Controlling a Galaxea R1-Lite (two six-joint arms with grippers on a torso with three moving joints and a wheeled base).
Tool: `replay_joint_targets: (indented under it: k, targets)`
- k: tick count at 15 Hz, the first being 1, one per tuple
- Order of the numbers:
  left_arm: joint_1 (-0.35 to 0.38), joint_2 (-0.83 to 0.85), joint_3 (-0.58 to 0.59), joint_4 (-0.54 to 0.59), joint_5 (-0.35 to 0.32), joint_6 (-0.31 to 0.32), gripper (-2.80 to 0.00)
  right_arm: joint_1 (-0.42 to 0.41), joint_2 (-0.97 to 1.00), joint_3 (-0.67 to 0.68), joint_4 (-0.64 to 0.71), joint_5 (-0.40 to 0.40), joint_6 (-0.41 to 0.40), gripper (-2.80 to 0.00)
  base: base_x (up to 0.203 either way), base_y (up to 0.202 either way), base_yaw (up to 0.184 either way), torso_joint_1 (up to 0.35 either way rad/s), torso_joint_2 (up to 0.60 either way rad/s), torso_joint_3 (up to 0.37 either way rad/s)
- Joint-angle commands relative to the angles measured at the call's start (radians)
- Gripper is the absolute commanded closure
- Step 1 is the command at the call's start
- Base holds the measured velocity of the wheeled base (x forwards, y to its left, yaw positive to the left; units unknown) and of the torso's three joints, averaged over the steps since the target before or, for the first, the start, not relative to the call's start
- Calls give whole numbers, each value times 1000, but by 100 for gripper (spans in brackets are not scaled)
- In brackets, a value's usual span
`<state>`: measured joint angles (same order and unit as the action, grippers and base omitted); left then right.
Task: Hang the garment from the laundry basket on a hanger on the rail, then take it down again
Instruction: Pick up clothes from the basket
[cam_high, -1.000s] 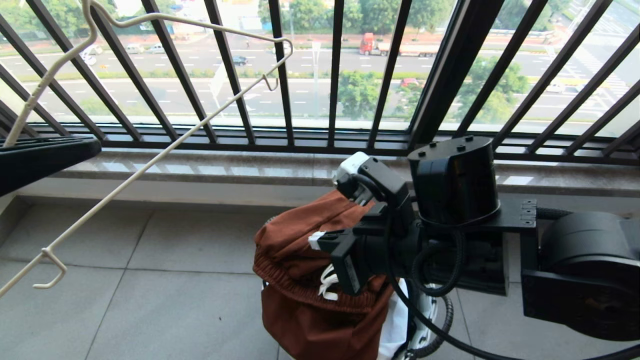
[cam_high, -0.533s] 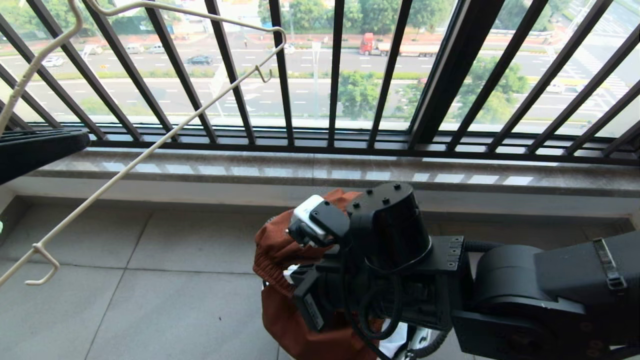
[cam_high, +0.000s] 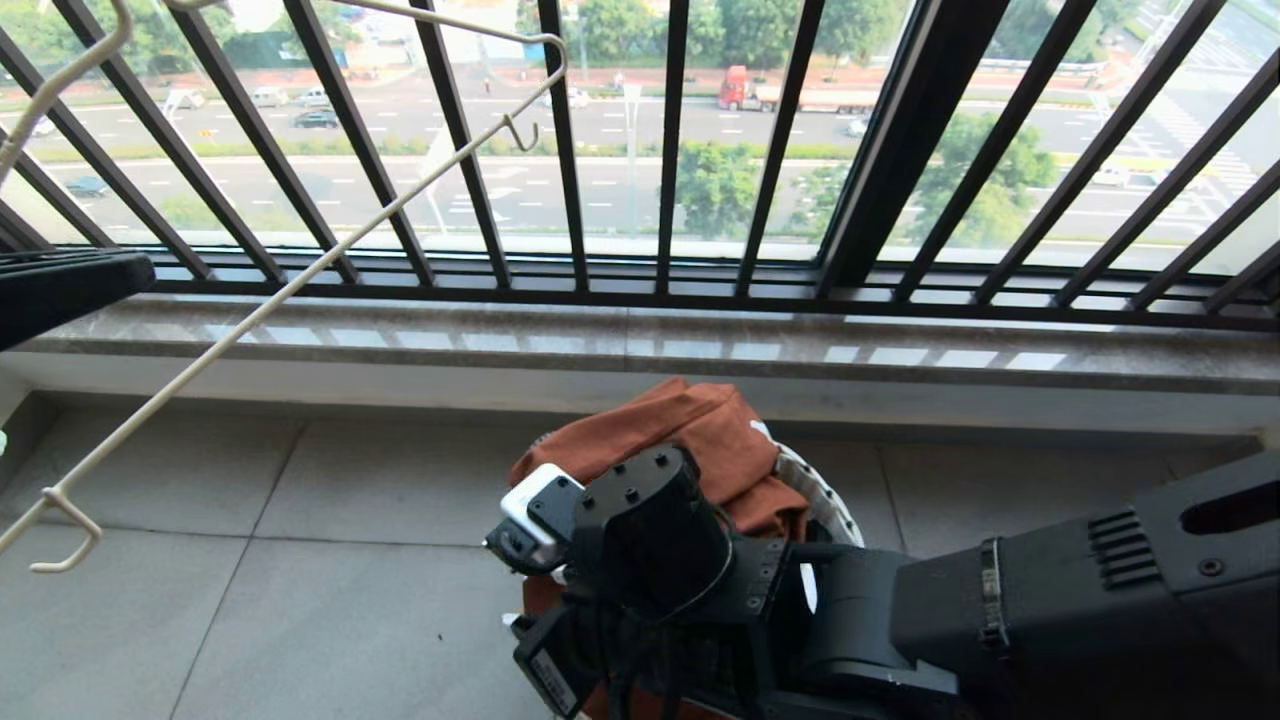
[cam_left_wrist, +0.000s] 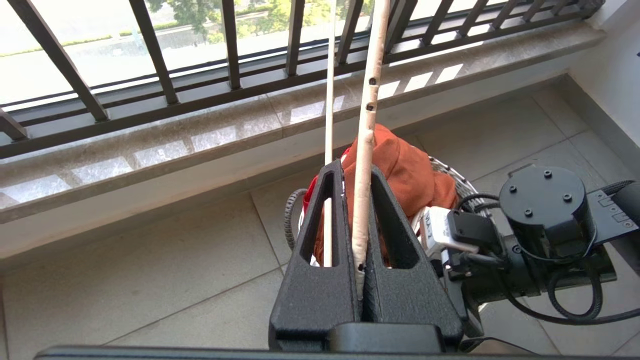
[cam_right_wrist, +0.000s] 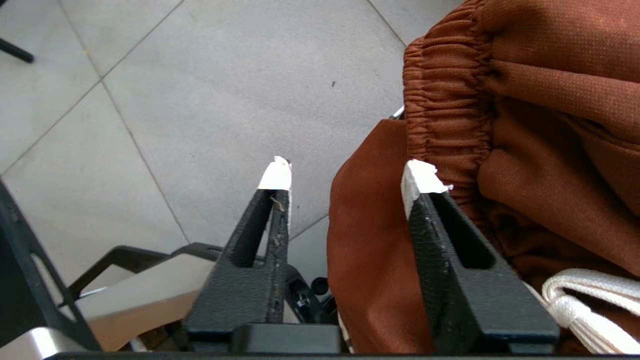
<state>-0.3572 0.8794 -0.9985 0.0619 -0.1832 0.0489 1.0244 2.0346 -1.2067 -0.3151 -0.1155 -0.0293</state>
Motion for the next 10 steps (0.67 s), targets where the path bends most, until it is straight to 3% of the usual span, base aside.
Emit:
replay_joint_targets:
  k: [1, 4, 6, 10]
  targets:
    - [0, -7, 0, -1, -1, 0, 0, 15, 61, -42, -2, -63, -15, -280, 0, 0, 0, 0, 0, 0]
    - [0, -14, -2, -2, -1, 0, 0, 21, 103, -58, -40, -146, -66, -280, 0, 0, 0, 0, 0, 0]
    - [0, -17, -2, -2, -1, 0, 0, 20, 134, -61, -127, -203, -162, -280, 0, 0, 0, 0, 0, 0]
    - [1, -24, -6, -2, 1, -1, 0, 19, 167, -63, -192, -262, -274, -280, 0, 0, 0, 0, 0, 0]
